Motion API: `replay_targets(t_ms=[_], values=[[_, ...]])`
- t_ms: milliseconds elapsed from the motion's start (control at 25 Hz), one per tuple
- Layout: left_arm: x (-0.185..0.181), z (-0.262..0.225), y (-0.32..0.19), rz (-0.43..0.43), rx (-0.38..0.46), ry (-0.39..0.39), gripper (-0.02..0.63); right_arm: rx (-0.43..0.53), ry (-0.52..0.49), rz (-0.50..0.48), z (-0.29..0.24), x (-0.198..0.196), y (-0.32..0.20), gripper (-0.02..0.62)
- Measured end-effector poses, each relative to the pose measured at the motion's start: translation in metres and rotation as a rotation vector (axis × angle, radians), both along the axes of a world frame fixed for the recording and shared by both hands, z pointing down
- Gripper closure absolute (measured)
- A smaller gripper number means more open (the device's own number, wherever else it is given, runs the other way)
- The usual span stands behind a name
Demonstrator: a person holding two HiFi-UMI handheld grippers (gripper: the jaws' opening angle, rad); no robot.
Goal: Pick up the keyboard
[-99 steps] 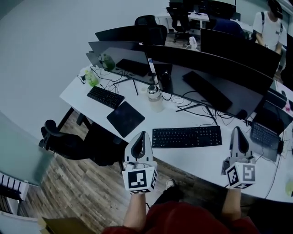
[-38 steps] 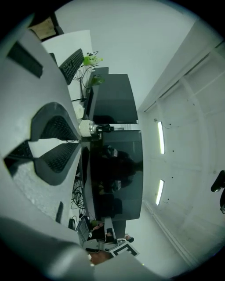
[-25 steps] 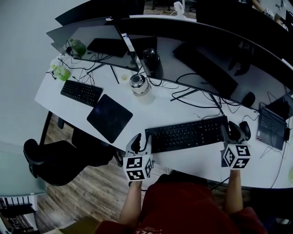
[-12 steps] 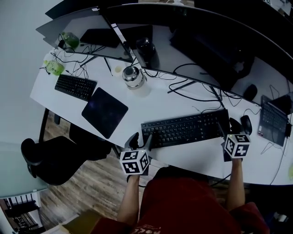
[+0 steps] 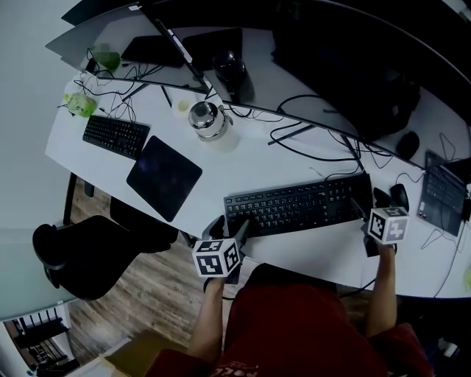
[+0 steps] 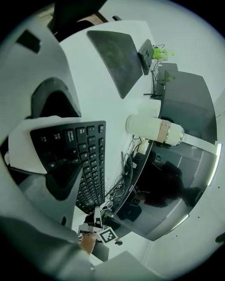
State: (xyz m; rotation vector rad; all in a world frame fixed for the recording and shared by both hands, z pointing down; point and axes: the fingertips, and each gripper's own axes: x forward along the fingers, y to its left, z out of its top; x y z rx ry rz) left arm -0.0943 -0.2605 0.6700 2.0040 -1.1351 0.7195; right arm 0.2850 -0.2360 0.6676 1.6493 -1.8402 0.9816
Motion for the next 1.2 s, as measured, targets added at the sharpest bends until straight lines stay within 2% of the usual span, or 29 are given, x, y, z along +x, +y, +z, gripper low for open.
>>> replay_targets(t_ms=[200, 360, 640, 1200], values=[[0.005, 0.008, 0.001, 0.014, -0.039, 0.019, 0.296, -0.061, -0.056, -0.031, 0.005, -0.006, 0.001, 0.244], [0.010, 0.008, -0.001, 0.032, -0.047, 0.025, 0.296, -0.098, -0.064, -0.075, 0.008, -0.010, 0.003, 0.244], [0.007, 0.009, -0.004, 0.028, -0.056, 0.002, 0.296, -0.106, -0.100, -0.086, 0.013, -0.010, 0.001, 0.242], [0.007, 0.002, -0.014, 0.041, -0.008, -0.026, 0.298, -0.129, -0.096, -0.032, 0.011, -0.011, 0.010, 0.242]])
